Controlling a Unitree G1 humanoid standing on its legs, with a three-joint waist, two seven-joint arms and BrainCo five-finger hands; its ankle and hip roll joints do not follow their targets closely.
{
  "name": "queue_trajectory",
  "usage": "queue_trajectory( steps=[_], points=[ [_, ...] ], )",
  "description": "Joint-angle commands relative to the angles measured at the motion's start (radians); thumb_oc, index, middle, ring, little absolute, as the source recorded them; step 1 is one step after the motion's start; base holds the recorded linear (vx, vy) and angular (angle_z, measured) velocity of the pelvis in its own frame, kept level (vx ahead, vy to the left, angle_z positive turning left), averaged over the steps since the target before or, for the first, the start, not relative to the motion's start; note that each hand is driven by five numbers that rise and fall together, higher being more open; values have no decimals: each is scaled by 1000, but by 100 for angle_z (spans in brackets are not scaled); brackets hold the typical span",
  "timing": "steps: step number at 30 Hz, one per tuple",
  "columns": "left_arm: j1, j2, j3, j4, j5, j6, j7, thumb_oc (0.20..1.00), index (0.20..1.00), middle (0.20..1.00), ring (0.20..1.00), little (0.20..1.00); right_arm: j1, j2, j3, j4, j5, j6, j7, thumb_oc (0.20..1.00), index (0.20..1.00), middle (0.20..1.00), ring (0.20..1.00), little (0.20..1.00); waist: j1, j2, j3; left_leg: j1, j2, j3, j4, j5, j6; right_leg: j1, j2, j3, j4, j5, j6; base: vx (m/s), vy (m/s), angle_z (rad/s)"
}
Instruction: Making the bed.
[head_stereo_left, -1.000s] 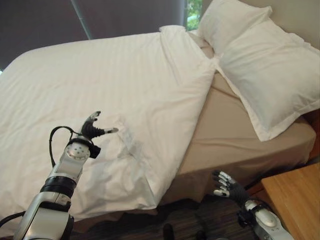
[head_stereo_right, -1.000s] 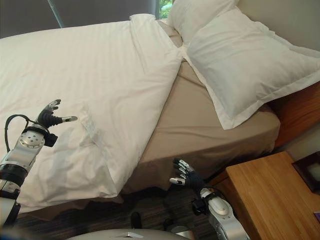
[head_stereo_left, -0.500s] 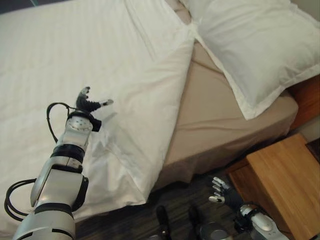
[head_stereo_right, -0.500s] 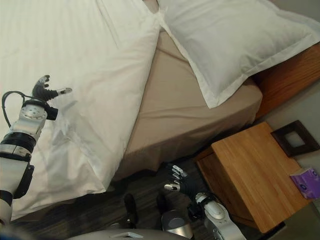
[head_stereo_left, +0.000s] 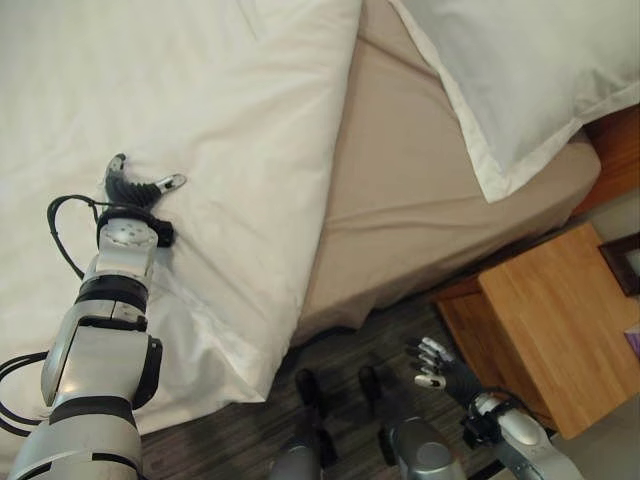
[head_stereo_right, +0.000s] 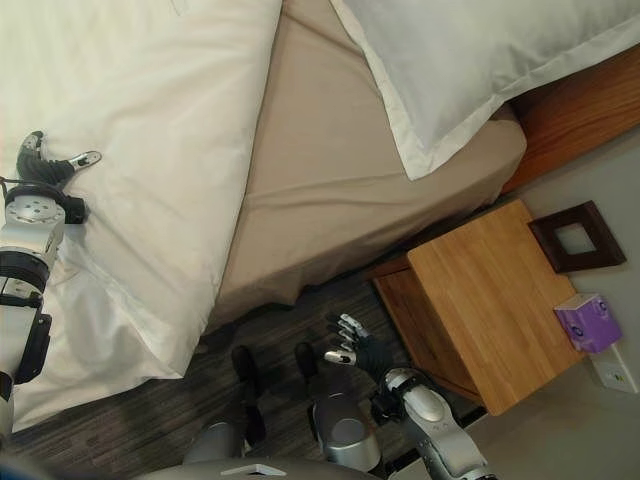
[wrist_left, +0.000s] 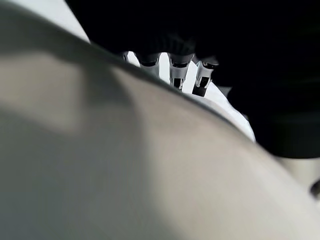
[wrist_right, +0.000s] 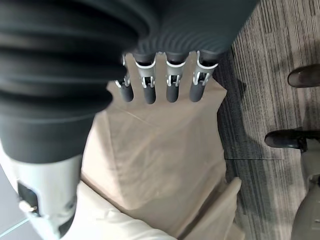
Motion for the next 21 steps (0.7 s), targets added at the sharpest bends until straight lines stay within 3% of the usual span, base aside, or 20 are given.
queue_trajectory(
  steps=[1,2,8,10,12,14,16,17,21],
  points=[
    [-54,17,-14,48,12,-9,14,1000,1000,1000,1000,1000,35,0,-32,-65,25,-45,1,1000,1000,1000,1000,1000,31,4,-43,120,1,33,6,-52,-57,-66,1,-21,10,73,118,0,0,0],
    [-22,-39,-27,58,18,-1,-44,200,200,200,200,200,41,-5,-31,-56,25,-36,10,1000,1000,1000,1000,1000,30,10,-18,113,2,32,6,-57,-61,-74,-3,-35,10,68,122,0,0,0],
    [3,-93,-58,40,60,1,-91,200,200,200,200,200,53,-16,-35,-52,18,-24,26,1000,1000,1000,1000,1000,22,18,-22,127,0,46,6,-61,-63,-68,-4,-34,10,68,122,13,17,-5],
    [4,-128,-71,12,64,-7,-96,200,200,200,200,200,54,-20,-37,-53,21,-22,33,1000,1000,1000,1000,1000,18,22,-27,136,0,51,6,-64,-63,-60,-5,-32,10,66,121,27,25,-5],
    [11,-217,-118,-80,63,-25,-111,200,200,200,200,200,63,-30,-45,-63,22,-19,45,1000,1000,1000,1000,1000,12,36,-35,157,-4,49,6,-74,-61,-40,-10,-37,10,57,120,19,15,-1],
    [11,-217,-118,-81,63,-24,-111,200,200,200,200,200,63,-30,-45,-64,22,-19,45,1000,1000,1000,1000,1000,13,35,-38,152,-5,51,6,-70,-61,-45,-10,-36,10,60,119,2,2,6],
    [34,-339,-158,-309,-40,-61,-125,200,200,200,200,200,49,-27,-50,-46,16,-13,31,1000,1000,1000,1000,1000,6,58,-39,174,-13,38,6,-77,-57,-14,-24,-50,10,51,118,0,0,0],
    [34,-338,-158,-310,-40,-60,-125,200,200,200,200,200,48,-26,-50,-46,16,-13,31,1000,1000,1000,1000,1000,6,57,-41,171,-13,39,6,-74,-57,-17,-24,-49,10,53,117,7,19,4],
    [48,-419,-234,-592,-179,-109,-153,200,200,200,200,200,34,-13,-58,-35,32,-7,15,1000,1000,1000,1000,1000,3,76,-51,190,-22,31,6,-81,-52,6,-31,-55,10,49,115,8,5,3]
  ],
)
